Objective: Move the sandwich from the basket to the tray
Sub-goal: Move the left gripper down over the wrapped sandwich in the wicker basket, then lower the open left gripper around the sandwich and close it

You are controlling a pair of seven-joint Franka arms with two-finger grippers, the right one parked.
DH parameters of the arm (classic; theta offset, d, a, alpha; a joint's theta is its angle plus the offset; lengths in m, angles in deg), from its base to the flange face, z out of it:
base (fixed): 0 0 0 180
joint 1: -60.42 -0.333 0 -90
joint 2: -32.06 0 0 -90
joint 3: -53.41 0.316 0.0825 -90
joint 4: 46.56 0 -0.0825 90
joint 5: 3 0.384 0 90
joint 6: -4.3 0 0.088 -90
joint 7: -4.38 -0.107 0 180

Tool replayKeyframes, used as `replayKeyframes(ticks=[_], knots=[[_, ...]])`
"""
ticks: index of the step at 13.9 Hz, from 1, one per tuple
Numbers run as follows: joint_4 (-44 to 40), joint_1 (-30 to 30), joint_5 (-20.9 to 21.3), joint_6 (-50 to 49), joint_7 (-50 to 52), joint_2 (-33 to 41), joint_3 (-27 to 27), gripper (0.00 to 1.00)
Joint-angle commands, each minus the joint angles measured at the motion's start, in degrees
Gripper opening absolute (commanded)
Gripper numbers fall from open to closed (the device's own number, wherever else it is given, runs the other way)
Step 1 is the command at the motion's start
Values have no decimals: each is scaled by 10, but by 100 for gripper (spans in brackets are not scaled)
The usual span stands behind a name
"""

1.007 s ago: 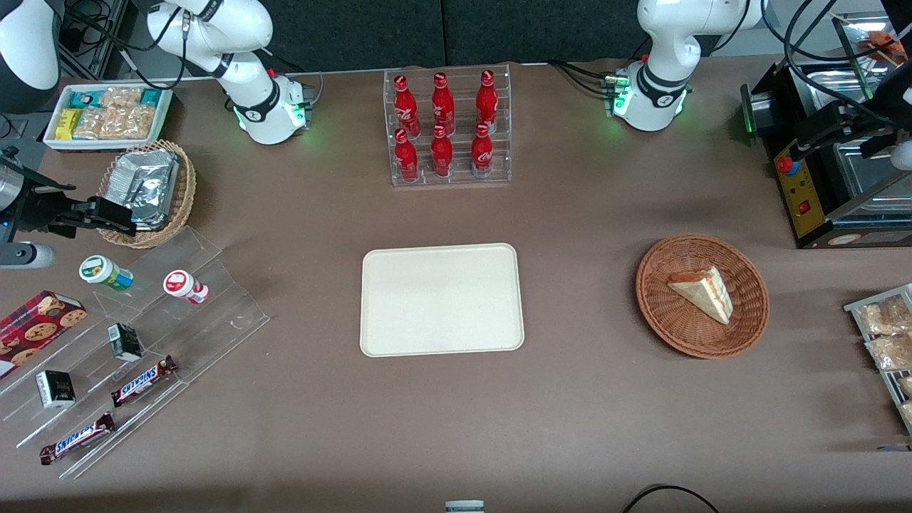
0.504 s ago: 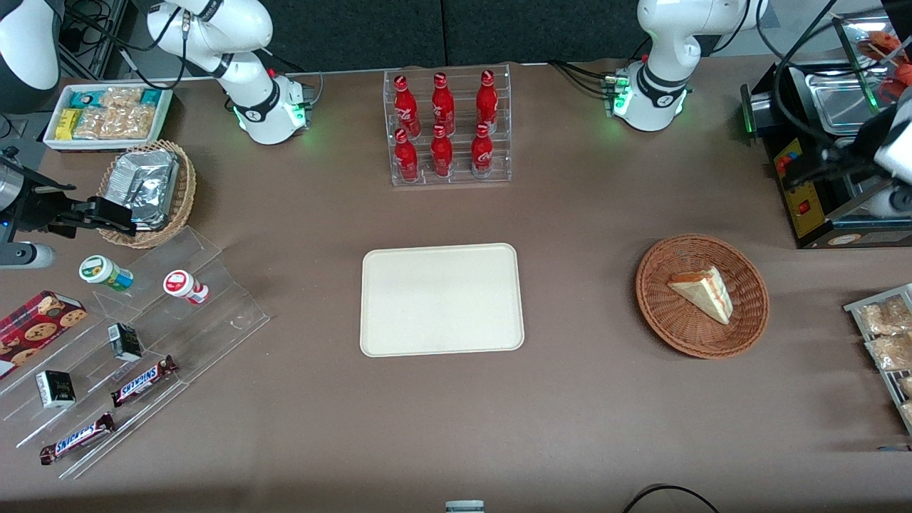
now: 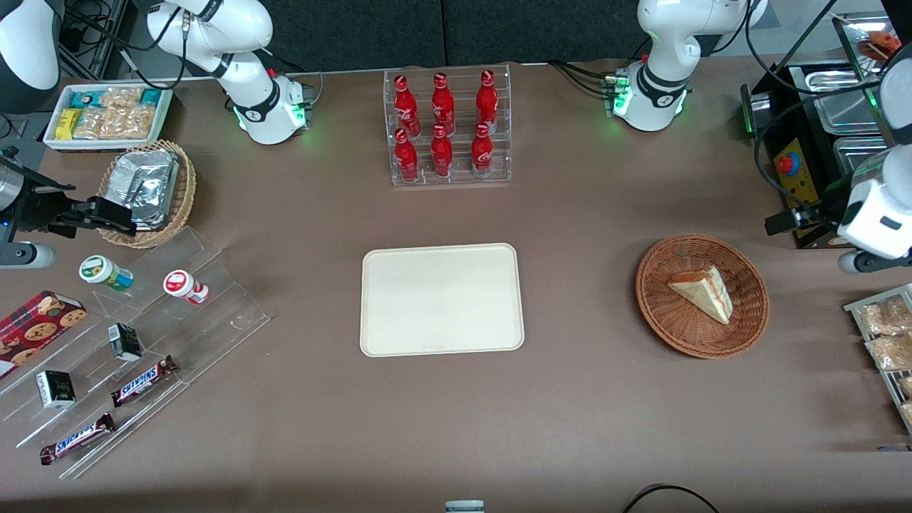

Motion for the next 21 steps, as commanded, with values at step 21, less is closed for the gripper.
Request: replayKeyframes(ticks=[21], knots=[[383, 1, 17, 558, 422, -2, -6, 100]])
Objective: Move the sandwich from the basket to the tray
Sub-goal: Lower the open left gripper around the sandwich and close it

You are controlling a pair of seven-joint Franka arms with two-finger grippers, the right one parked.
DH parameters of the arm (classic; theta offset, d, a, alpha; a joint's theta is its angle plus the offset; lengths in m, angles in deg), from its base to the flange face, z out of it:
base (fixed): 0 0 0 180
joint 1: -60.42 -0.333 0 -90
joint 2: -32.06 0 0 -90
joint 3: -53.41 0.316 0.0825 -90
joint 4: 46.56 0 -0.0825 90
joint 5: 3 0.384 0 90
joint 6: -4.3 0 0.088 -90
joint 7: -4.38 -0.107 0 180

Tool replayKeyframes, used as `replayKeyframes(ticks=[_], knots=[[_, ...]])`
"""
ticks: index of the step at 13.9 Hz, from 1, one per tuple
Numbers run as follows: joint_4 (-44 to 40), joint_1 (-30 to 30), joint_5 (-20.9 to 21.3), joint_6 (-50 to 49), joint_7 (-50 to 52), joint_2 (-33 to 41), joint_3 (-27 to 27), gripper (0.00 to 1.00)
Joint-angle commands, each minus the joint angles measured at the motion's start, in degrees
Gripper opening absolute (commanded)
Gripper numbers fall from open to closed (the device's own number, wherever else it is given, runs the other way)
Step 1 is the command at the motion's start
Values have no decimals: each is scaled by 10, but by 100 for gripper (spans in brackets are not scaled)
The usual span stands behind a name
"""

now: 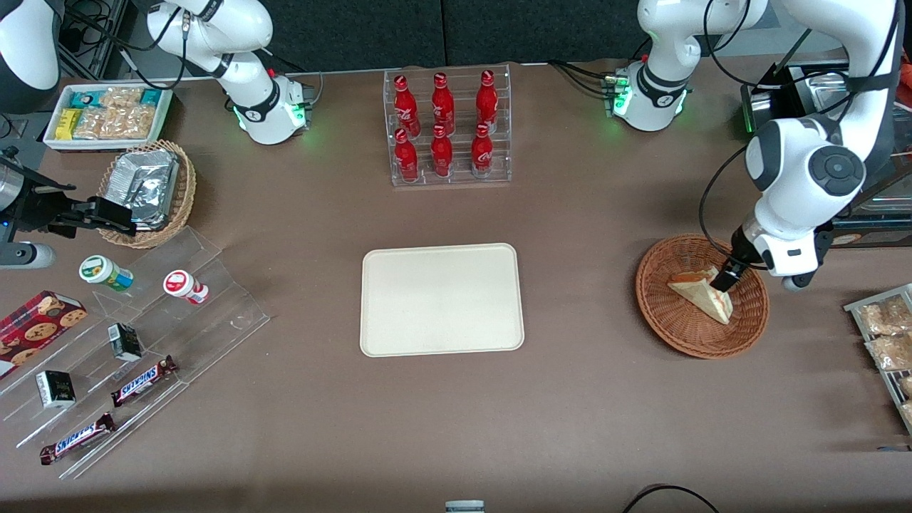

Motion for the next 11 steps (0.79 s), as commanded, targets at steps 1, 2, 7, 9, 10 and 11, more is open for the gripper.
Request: replayKeyframes(ticks=[1, 2, 7, 9, 10, 11], knots=[[28, -2, 0, 58, 17, -13, -2, 100], [31, -2, 0, 64, 17, -19, -2, 100], [37, -2, 0, 116, 17, -56, -2, 100], [41, -2, 0, 131, 17, -65, -1, 94], [41, -2, 0, 132, 17, -64, -1, 63], [40, -2, 0, 132, 17, -64, -1, 40]])
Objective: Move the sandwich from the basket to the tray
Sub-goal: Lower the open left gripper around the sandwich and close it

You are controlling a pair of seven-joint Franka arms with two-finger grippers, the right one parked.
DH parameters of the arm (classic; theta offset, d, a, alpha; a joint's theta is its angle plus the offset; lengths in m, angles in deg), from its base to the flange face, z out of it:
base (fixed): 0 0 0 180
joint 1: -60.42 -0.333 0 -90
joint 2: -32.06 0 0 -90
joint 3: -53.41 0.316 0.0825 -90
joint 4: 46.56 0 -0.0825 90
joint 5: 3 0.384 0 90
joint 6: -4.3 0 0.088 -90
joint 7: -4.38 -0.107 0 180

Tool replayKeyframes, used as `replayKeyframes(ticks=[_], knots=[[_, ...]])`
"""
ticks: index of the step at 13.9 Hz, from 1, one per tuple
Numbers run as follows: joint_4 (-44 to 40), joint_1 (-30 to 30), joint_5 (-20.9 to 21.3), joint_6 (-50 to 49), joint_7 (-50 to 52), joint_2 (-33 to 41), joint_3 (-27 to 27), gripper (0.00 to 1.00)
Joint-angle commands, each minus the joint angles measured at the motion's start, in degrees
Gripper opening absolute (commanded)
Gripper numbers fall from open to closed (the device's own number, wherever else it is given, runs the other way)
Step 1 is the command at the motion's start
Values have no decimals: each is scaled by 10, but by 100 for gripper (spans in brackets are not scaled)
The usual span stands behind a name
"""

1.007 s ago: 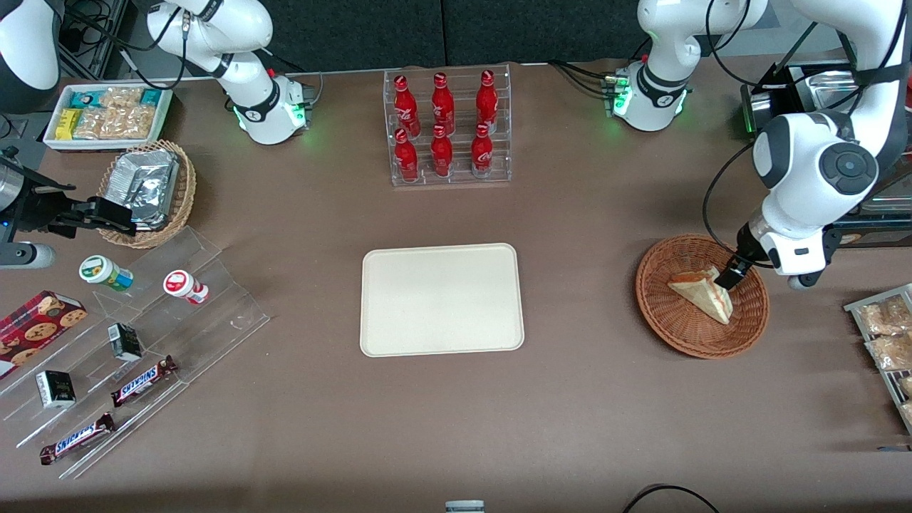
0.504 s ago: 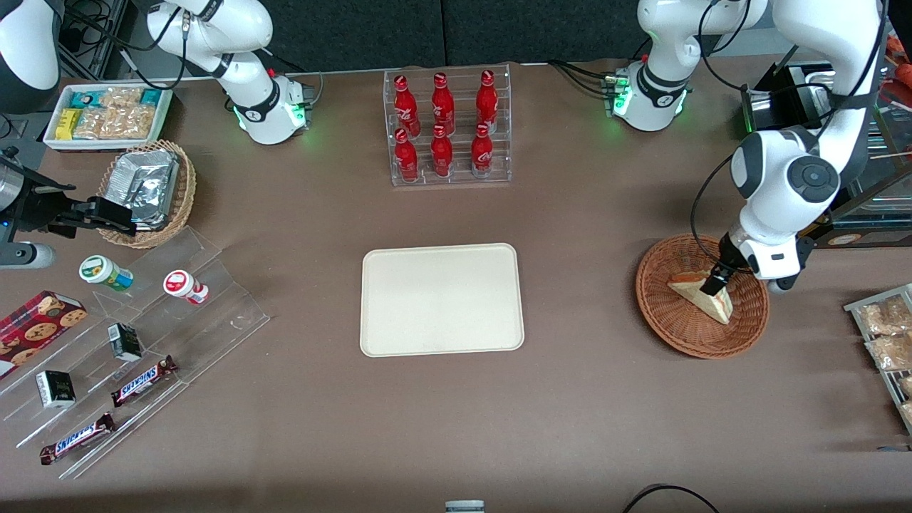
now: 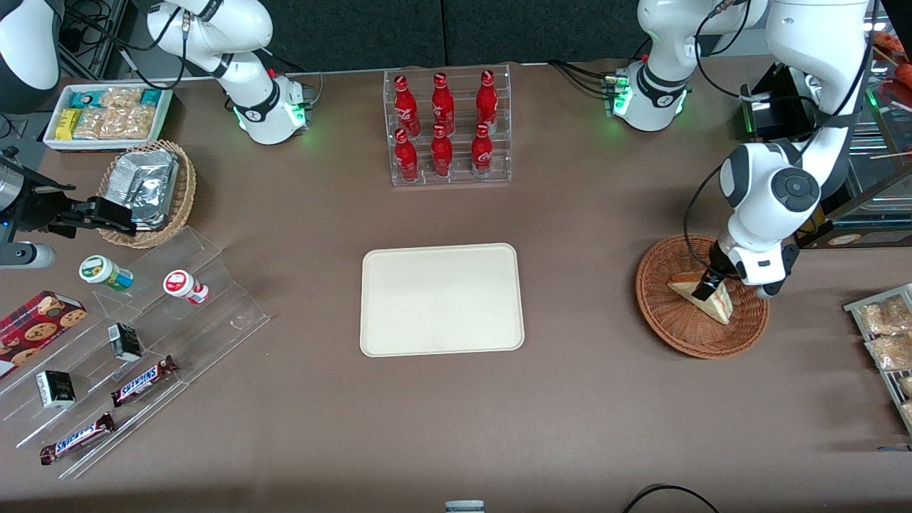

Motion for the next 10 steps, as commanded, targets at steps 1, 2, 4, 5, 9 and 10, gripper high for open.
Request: replayKeyframes(ticks=[1, 2, 4, 5, 9, 10], knots=[[6, -2, 0, 14, 9, 3, -2, 30], [6, -2, 0, 14, 9, 2, -2, 26], [4, -1, 0, 8, 8, 4, -1, 23], [2, -1, 0, 7, 7, 8, -2, 23], [-18, 2, 2, -66, -2, 51, -3, 20], [-36, 3, 4, -116, -5, 66, -3, 20]])
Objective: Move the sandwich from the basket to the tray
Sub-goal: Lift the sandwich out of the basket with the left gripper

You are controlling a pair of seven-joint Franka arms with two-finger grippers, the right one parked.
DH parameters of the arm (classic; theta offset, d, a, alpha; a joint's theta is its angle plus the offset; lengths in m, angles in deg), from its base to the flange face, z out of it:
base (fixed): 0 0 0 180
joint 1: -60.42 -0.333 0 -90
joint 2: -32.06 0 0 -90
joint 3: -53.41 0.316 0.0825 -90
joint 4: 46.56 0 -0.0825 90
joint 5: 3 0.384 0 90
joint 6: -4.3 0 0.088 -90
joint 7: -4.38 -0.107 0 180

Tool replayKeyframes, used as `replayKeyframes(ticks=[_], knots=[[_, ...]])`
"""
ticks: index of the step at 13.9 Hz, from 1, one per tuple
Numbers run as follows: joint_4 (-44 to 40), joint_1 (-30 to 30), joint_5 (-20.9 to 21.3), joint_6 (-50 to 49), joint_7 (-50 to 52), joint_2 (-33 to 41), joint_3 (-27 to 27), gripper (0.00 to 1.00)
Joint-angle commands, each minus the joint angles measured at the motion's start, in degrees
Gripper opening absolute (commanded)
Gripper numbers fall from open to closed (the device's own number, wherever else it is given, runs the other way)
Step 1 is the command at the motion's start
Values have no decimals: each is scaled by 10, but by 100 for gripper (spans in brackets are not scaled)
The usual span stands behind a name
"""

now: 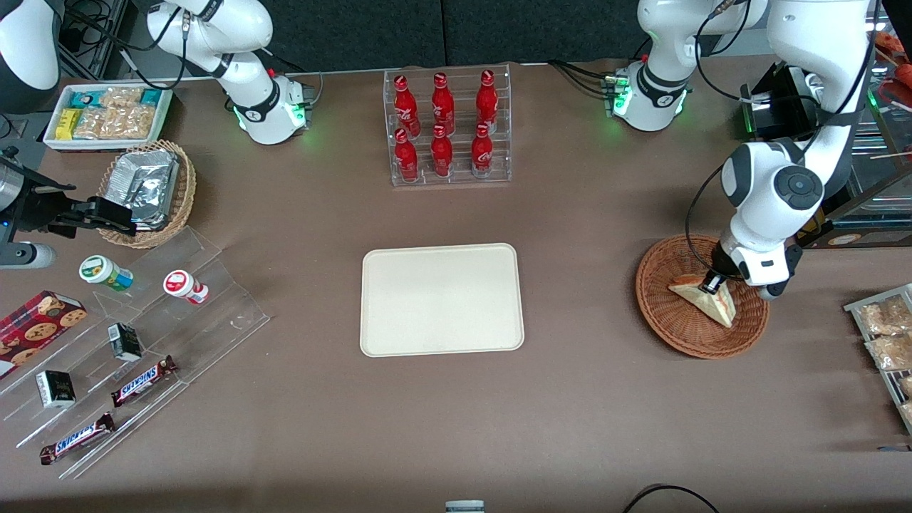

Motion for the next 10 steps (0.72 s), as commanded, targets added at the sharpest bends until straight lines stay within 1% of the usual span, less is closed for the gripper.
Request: replayKeyframes(ticks=[1, 2, 4, 6, 8, 10], knots=[[-43, 2, 4, -129, -8, 57, -3, 20], [-70, 4, 4, -186, -9, 68, -6, 20], [-134, 12, 4, -295, -8, 78, -32, 20], [-191, 15, 3, -373, -9, 84, -67, 20], [-241, 16, -3, -418, -1, 79, -109, 20], [-277, 17, -7, -439, 1, 76, -154, 20]])
